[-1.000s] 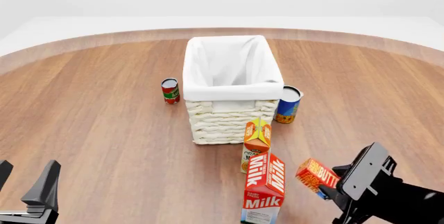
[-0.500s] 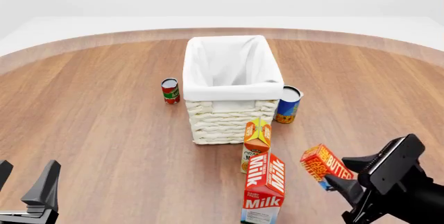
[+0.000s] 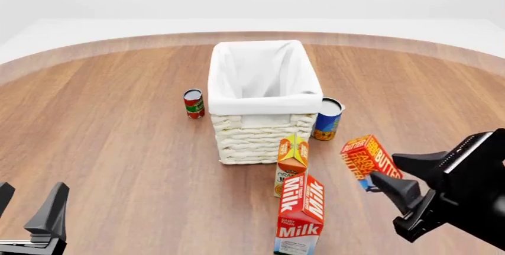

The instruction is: Pick up the butter and put it in the basket.

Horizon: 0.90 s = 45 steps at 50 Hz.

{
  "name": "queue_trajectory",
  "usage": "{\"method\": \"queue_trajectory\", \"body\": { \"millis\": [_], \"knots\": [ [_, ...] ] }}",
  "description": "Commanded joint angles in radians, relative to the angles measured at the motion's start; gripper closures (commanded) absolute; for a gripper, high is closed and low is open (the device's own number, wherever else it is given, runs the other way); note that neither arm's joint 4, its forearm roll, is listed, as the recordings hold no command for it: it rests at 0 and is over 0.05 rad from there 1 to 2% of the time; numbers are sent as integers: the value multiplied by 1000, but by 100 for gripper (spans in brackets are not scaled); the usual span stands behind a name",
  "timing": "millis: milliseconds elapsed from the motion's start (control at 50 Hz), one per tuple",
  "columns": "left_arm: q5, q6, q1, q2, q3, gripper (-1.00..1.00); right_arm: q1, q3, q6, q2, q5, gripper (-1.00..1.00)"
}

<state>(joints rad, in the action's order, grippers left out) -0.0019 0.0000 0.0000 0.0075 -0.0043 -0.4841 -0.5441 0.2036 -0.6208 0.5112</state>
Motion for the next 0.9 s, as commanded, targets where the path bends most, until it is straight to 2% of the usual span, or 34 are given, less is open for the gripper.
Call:
{"method": "queue_trajectory", "body": {
  "millis": [20, 180, 460, 900],
  "knots": [
    [0, 0, 0, 0, 0, -100, -9, -63, -37, -8, -52, 100],
    [0, 0, 0, 0, 0, -100, -13, -92, -37, -18, -90, 100],
    [0, 0, 0, 0, 0, -100, -60, -154, -61, -9, -112, 100],
    [0, 0, 0, 0, 0, -100, -105, -238, -62, -42, -150, 100]
  ]
}}
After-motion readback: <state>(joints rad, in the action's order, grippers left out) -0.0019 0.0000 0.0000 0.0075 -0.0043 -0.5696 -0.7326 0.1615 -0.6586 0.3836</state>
